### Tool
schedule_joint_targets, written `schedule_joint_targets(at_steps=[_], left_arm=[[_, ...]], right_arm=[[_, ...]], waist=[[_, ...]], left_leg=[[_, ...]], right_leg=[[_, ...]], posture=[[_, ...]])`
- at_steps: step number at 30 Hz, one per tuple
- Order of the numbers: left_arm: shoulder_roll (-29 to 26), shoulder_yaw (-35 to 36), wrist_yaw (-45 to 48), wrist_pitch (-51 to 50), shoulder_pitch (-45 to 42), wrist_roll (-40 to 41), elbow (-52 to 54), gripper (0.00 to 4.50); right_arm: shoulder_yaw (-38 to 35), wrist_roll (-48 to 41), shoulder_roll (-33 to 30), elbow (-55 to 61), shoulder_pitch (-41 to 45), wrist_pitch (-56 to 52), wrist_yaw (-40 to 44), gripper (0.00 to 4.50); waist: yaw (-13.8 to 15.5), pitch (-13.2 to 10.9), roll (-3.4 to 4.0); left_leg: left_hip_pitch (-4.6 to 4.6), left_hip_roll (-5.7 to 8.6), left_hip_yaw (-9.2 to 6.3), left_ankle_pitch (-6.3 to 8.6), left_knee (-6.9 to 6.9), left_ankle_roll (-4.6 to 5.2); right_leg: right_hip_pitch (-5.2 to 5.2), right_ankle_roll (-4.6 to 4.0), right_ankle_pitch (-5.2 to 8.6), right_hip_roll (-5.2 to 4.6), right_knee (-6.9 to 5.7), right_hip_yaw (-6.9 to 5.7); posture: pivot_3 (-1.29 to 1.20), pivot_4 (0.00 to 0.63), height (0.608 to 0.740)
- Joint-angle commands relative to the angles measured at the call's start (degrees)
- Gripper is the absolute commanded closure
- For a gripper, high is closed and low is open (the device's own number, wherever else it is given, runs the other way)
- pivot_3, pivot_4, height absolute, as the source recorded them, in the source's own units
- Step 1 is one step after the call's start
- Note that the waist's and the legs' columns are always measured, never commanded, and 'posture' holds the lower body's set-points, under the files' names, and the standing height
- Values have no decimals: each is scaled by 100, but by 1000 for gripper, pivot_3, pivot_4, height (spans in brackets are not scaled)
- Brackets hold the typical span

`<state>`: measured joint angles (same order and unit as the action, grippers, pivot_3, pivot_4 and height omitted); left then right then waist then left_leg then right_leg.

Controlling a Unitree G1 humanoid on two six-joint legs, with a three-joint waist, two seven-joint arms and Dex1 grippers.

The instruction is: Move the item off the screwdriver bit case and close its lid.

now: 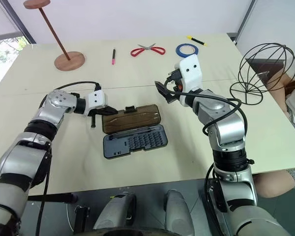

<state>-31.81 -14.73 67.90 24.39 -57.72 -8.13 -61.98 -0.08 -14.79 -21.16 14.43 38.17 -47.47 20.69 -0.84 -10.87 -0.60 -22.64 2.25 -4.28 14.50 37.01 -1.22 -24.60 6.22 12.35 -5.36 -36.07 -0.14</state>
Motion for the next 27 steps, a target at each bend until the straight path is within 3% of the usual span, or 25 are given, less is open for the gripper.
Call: schedule_joint_targets(at_steps=[1, 12, 27], left_arm=[[-22, -34, -452, 582, -261, -295, -412, 4430], [306, 57, -1268, 847, -592, -633, -998, 4430], [488, 731, -479, 568, -607, -99, -933, 4430]], right_arm=[[-20, -21, 0, 165, 96, 97, 17, 0], [-18, -34, -55, 284, 70, 10, 12, 0], [57, -13, -49, 183, 138, 53, 60, 0]], waist=[[-17, 0, 0], [15, 0, 0], [16, 0, 0]], left_leg=[[0, 0, 0, 0, 0, 0], [0, 2, 0, 0, 6, 0], [-2, 3, -1, 0, 7, 0]], right_leg=[[-1, 0, 0, 0, 0, 0], [1, 1, 0, -1, -5, 0], [2, 2, 0, -3, -4, -2]], posture=[[0, 150, 740], [0, 150, 740], [0, 150, 740]])
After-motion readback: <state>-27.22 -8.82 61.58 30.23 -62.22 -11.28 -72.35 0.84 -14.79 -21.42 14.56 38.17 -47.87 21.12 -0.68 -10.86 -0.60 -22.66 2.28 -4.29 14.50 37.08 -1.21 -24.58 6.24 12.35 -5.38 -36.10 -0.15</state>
